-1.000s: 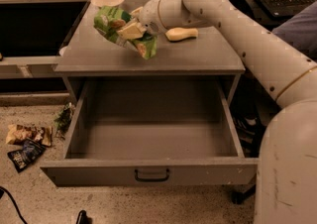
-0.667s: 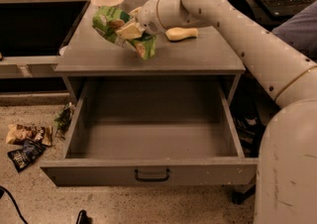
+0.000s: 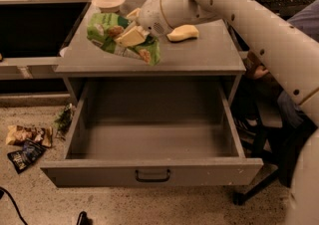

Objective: Place green rice chip bag into top drawer

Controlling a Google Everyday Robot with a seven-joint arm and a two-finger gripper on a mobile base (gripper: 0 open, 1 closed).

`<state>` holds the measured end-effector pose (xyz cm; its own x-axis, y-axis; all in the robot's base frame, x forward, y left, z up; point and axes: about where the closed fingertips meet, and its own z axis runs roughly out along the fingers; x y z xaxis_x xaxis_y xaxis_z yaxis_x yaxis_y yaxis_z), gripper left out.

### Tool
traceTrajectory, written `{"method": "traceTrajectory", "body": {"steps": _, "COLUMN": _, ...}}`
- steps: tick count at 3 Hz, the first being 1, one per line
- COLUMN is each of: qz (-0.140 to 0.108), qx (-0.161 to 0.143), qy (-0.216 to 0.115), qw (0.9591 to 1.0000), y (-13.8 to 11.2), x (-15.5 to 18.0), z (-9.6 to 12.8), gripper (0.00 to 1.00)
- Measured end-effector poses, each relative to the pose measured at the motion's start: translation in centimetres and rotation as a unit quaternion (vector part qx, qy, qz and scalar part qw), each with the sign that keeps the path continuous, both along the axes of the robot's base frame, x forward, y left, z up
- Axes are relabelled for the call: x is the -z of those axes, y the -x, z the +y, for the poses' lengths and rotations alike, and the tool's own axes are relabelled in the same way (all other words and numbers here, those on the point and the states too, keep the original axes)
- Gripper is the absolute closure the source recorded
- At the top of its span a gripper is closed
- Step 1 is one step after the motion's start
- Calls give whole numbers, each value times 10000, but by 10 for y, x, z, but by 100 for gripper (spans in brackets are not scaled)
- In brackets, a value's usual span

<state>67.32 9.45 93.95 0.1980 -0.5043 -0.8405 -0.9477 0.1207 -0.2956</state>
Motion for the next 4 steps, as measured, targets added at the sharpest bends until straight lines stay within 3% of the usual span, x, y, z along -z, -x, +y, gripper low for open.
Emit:
{"method": "traceTrajectory", "body": {"steps": 1, "qz": 341, "qx": -317, "qy": 229, "qw": 9987, "y": 53, "x": 25, "z": 9, "gripper": 100}}
{"method": "traceTrajectory", "body": {"steps": 2, "qz": 788, "qx": -577, "qy": 141, "qw": 9951, "y": 81, "x": 63, "z": 19, "gripper": 100}}
{"method": "traceTrajectory", "body": {"steps": 4, "qz": 810, "qx": -609, "qy": 287, "qw": 9944, "y": 86, "x": 70, "z": 23, "gripper": 100}}
